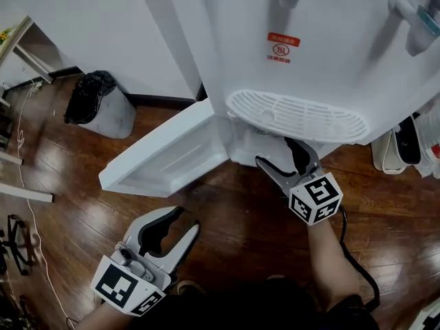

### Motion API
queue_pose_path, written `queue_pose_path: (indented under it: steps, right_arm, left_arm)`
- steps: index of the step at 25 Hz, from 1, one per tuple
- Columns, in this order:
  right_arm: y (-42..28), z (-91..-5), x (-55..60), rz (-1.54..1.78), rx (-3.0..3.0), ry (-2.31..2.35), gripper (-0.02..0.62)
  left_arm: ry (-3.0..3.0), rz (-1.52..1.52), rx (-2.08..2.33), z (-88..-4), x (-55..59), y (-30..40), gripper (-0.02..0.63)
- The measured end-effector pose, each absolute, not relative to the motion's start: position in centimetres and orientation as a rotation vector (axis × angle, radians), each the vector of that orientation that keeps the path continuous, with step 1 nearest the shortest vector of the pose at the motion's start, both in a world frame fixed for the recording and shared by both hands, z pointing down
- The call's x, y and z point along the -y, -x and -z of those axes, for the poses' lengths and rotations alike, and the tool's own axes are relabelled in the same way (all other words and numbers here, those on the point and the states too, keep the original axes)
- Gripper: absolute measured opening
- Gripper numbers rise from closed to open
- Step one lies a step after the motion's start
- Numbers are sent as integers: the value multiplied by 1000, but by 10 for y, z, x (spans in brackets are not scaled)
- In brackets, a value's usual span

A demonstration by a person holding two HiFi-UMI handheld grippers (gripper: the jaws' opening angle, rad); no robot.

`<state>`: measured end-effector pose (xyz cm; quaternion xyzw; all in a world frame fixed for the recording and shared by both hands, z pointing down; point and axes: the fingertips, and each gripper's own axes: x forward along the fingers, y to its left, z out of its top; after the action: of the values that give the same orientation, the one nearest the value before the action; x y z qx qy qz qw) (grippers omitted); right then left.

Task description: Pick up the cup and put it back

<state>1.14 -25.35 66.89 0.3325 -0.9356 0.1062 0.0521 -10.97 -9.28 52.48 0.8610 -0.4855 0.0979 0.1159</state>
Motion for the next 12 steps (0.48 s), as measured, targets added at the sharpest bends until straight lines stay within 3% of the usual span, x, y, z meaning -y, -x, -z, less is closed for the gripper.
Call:
queue_pose_path:
  steps: [12]
  right_arm:
    - [-4, -756, 316, -407, 2757, -1133, 403]
  left_arm:
    - [-2435, -423, 1403, -556, 84, 115, 216]
